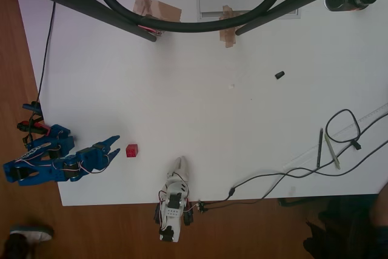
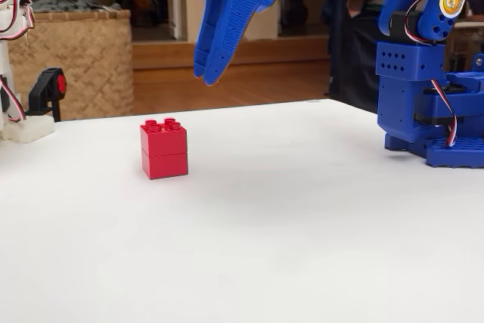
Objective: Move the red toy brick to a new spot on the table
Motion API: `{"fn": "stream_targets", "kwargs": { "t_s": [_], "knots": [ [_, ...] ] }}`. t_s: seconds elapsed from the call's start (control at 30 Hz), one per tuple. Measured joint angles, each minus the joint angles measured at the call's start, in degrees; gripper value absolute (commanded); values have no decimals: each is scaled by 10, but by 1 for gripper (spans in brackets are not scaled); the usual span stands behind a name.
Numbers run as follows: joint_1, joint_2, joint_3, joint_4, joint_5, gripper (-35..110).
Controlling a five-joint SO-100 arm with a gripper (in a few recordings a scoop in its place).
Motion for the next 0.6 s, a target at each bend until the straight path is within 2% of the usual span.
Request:
{"fn": "stream_targets", "kwargs": {
  "t_s": [0.27, 0.6],
  "knots": [
    [39, -30, 29, -89, -73, 28],
    [74, -68, 105, -200, -113, 31]
  ]
}}
